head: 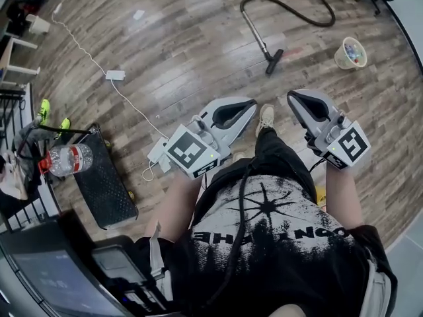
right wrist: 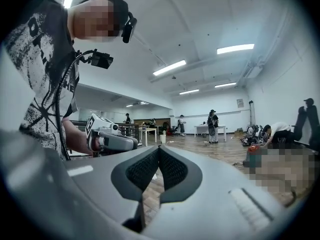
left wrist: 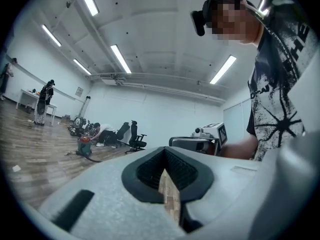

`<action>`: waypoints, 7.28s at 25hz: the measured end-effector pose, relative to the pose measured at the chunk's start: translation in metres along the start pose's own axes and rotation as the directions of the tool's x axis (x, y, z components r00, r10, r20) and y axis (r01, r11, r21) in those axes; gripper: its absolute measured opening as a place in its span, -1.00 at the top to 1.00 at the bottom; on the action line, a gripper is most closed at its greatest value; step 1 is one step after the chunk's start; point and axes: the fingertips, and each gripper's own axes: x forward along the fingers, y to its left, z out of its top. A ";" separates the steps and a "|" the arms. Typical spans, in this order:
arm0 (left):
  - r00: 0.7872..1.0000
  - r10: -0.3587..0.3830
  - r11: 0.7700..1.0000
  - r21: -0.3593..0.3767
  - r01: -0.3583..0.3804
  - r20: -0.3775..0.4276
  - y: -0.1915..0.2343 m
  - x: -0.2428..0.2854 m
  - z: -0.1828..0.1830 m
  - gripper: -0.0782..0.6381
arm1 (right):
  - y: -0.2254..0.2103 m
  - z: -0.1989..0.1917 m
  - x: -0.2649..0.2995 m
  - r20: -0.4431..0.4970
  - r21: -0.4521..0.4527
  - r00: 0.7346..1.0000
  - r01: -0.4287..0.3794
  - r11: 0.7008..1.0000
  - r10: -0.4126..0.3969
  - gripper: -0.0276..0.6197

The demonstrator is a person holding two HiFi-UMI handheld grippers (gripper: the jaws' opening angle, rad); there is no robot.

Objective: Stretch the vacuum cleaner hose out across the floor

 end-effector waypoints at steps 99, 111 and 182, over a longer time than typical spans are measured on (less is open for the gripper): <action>0.937 -0.308 0.951 -0.024 0.308 -0.163 0.683 0.487 0.145 0.78 | -0.771 0.047 0.308 0.020 0.030 0.963 0.267 0.963 -0.267 0.89; 0.743 -0.613 0.785 -0.105 0.610 -0.269 0.751 0.495 0.114 0.78 | -0.809 0.033 0.363 -0.050 0.077 0.830 0.557 0.827 -0.555 0.89; 0.779 -0.459 0.845 0.061 0.532 -0.426 0.903 0.583 -0.422 0.78 | -0.877 -0.987 0.357 -0.984 0.040 0.160 0.616 0.787 -0.075 0.36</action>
